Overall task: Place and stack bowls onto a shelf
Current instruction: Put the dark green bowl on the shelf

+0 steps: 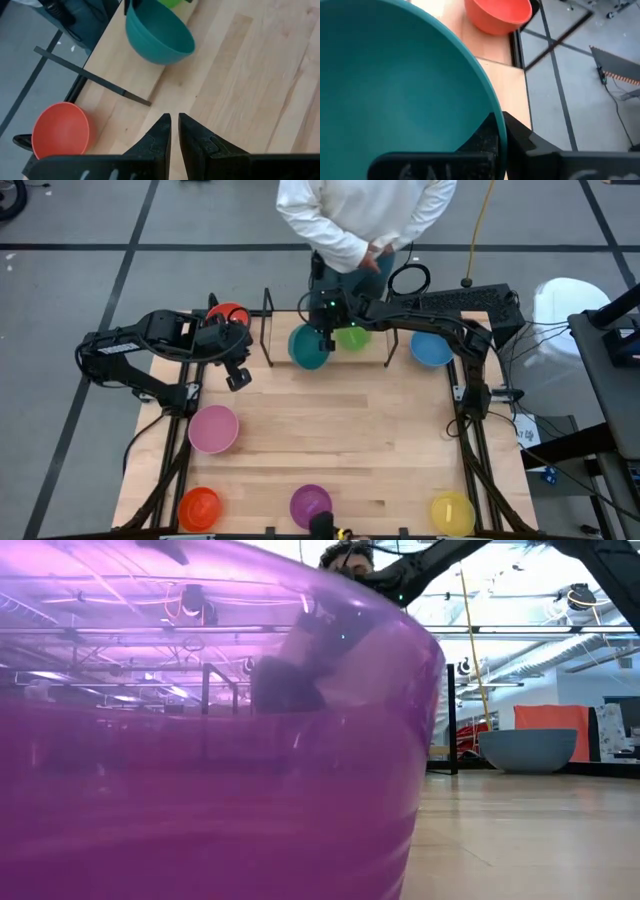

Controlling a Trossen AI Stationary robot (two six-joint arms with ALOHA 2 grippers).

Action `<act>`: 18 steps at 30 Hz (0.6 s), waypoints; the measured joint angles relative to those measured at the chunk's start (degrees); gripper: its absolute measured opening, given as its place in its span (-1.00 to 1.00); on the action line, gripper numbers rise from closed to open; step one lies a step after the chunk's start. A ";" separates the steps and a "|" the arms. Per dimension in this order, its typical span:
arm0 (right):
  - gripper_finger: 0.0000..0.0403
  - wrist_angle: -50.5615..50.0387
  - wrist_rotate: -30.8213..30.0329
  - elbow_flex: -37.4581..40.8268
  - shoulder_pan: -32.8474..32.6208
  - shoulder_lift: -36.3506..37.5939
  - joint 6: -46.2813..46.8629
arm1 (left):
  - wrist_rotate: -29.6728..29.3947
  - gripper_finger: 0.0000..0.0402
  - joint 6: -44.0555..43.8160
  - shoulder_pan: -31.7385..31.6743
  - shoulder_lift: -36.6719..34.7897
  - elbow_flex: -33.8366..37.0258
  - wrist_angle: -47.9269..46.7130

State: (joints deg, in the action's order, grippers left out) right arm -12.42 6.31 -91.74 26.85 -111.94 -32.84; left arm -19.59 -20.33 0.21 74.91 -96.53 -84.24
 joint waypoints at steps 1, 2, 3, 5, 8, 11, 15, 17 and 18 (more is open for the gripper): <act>-1.00 0.81 -0.02 0.00 0.36 -0.41 0.02 | 0.00 -0.79 -0.01 0.00 0.00 0.00 0.01; -1.00 1.65 0.02 0.00 0.65 -0.69 0.02 | 0.00 -0.79 -0.05 0.00 0.00 0.00 0.04; -1.00 1.74 0.21 0.00 1.05 -0.80 0.00 | 0.00 -0.79 -0.14 0.00 0.00 0.00 0.05; -1.00 1.11 1.73 0.00 1.75 -0.81 -0.20 | 0.00 -0.79 -0.16 0.00 0.00 0.00 0.04; -1.00 1.13 2.96 0.00 2.44 -0.78 -0.16 | 0.00 -0.79 -0.14 0.00 0.00 0.00 0.06; -1.00 1.07 3.14 0.00 3.13 -0.78 0.04 | 0.00 -0.79 -0.14 0.00 0.00 0.00 0.06; -1.00 0.12 4.07 0.00 3.61 -0.76 0.08 | 0.00 -0.79 -0.12 0.00 0.00 0.00 0.06; -1.00 0.20 5.01 0.00 3.54 -0.76 0.20 | 0.00 -0.79 -0.12 0.00 0.00 0.00 0.06; -1.00 0.25 5.83 0.00 3.49 -0.76 0.20 | 0.00 -0.79 -0.12 0.00 0.00 0.00 0.06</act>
State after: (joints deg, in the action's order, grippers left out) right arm -12.17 12.14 -91.74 30.34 -112.71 -32.64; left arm -19.59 -20.45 0.21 74.91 -96.53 -84.18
